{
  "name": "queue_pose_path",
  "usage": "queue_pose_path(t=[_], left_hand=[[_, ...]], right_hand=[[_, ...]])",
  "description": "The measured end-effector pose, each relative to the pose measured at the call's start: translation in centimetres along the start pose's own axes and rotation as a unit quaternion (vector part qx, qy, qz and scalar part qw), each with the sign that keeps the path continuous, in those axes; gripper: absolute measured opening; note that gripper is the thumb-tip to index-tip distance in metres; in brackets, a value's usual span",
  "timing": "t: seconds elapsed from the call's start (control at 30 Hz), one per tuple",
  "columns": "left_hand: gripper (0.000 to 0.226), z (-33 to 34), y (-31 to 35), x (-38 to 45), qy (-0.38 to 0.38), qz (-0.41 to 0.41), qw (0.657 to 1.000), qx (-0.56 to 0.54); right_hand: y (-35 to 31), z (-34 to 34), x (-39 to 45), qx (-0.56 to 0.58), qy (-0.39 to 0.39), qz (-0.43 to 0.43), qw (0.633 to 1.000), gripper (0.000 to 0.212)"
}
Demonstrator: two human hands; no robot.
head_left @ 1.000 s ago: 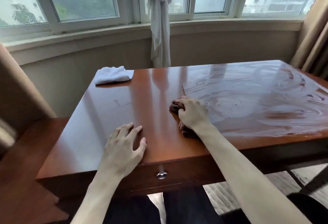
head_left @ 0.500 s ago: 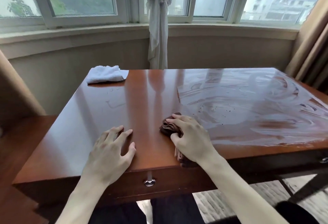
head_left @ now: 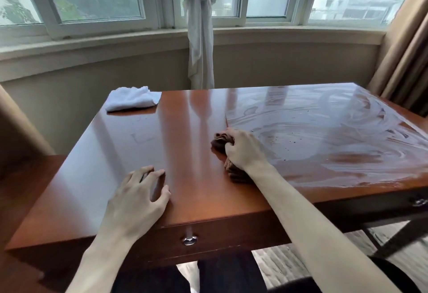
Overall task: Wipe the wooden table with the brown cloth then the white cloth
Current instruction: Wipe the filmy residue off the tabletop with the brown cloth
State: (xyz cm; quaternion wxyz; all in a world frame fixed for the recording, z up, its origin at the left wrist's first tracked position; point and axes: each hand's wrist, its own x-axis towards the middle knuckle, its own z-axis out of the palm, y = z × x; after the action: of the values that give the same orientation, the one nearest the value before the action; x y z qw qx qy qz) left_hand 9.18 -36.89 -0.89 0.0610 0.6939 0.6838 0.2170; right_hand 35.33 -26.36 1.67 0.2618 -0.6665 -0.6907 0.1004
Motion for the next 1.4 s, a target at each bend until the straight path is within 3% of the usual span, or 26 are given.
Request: queue_pose_path(t=[0.1,0.17,0.23,0.37,0.5,0.6,0.87,1.03,1.2,1.4], left_hand=[[0.046,0.0,1.1,2.1,-0.004,-0.017,1.000,0.008],[0.048,0.2,1.9,4.9,-0.014,-0.012,1.000,-0.003],[0.050,1.1,2.6,8.7,-0.032,-0.004,0.999,-0.008],[0.053,3.7,3.3,16.3,-0.060,-0.003,0.998,-0.005],[0.060,5.9,2.4,21.5,-0.055,-0.022,0.998,0.010],[0.066,7.4,1.9,22.8,-0.054,-0.030,0.997,0.049],[0.075,8.0,1.8,22.9,-0.043,-0.038,0.996,0.067],[0.061,7.8,2.0,22.9,-0.048,-0.043,0.996,0.068],[0.060,7.5,2.2,22.9,-0.065,-0.044,0.995,0.058],[0.061,7.3,2.1,22.7,-0.083,-0.039,0.994,0.063]], right_hand=[[-1.5,1.7,-0.6,-0.061,0.008,-0.052,0.997,0.047],[-2.0,1.7,-3.0,-0.030,-0.023,-0.104,0.994,0.053],[-1.6,1.2,-2.6,0.020,-0.051,-0.092,0.994,0.055],[-0.8,2.2,4.8,0.011,-0.039,-0.080,0.996,0.056],[1.0,4.1,14.6,0.001,-0.020,-0.033,0.999,0.037],[2.2,5.1,22.2,-0.010,-0.008,0.001,1.000,0.018],[3.8,7.7,36.2,-0.034,0.018,0.018,0.999,0.019],[3.7,7.4,32.6,-0.022,0.030,0.003,0.999,0.022],[2.2,5.5,22.0,-0.014,0.020,-0.018,1.000,0.018],[0.8,2.8,7.1,-0.001,-0.018,-0.078,0.997,0.045]])
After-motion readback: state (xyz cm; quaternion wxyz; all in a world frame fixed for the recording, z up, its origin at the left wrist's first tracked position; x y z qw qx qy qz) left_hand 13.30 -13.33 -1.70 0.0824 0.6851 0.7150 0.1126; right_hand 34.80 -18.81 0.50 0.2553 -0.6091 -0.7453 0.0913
